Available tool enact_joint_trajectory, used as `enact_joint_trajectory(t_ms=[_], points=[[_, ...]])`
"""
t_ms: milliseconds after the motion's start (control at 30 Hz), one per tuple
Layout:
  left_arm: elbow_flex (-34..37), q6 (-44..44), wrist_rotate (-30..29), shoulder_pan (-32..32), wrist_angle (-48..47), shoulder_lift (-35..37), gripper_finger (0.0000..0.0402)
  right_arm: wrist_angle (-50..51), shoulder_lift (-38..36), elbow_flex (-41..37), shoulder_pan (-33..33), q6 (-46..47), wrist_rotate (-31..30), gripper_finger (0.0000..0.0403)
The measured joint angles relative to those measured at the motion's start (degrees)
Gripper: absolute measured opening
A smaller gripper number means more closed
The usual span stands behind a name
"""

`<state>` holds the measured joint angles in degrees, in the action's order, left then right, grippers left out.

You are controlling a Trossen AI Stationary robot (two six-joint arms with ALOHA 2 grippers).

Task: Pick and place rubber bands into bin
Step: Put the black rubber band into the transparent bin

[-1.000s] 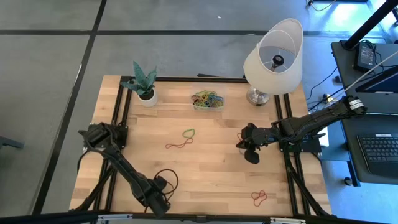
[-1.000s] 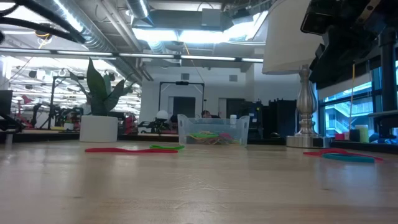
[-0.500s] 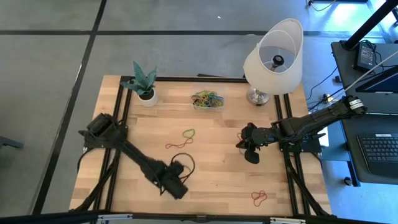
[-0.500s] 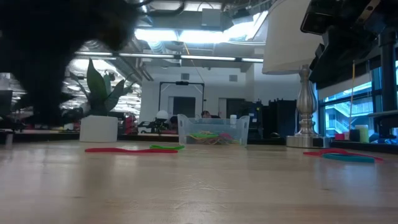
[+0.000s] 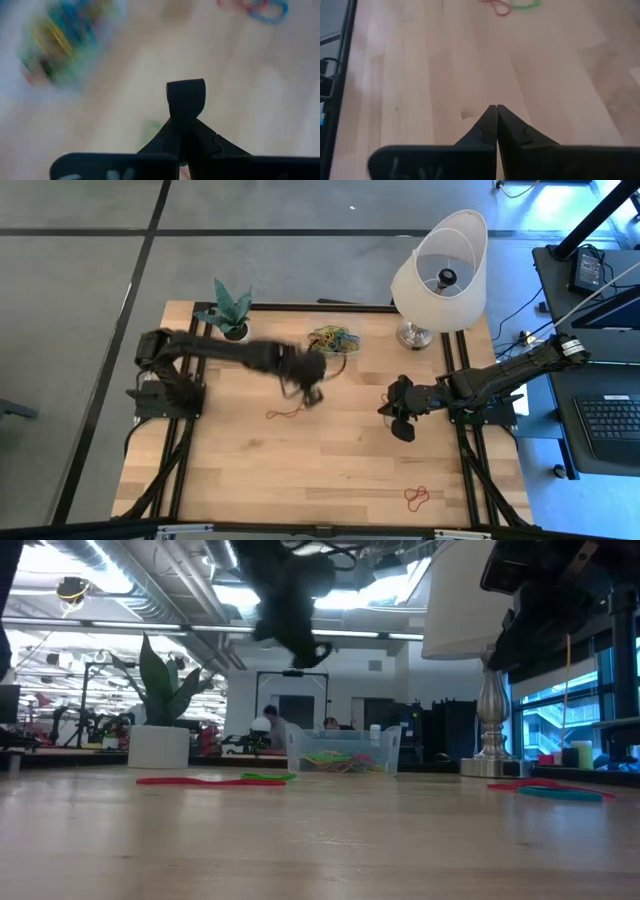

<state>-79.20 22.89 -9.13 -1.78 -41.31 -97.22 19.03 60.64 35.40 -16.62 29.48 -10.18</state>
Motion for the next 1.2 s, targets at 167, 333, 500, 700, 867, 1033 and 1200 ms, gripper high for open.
enact_joint_trajectory(t_ms=[167,333,500,700,867,1033,1200], points=[[-8.60,-18.91,5.28,-13.44,0.42,-3.92,0.0004,-0.26,0.00,0.00,1.32,1.56,-4.57,0.0005],[-18.46,-32.41,10.58,-22.03,-1.70,-11.22,0.0004,-0.35,0.00,0.00,3.52,6.97,-9.79,0.0005],[-27.69,-42.32,11.07,-25.34,-10.45,-20.60,0.0003,-0.36,0.00,0.00,5.74,12.59,-11.24,0.0005],[-30.56,-45.08,9.05,-26.46,-13.79,-28.21,0.0005,-0.35,0.00,0.00,7.66,18.33,-11.29,0.0005],[-30.64,-44.85,8.70,-26.05,-13.69,-31.21,0.0032,-0.37,0.00,0.00,8.62,21.02,-11.27,0.0005],[-30.64,-44.71,8.62,-25.90,-13.58,-32.06,0.0073,-0.42,0.00,0.00,9.13,21.48,-11.29,0.0005],[-30.64,-44.62,5.60,-25.90,-13.92,-32.06,0.0114,-0.42,0.00,0.00,9.13,21.47,-11.27,0.0005]])
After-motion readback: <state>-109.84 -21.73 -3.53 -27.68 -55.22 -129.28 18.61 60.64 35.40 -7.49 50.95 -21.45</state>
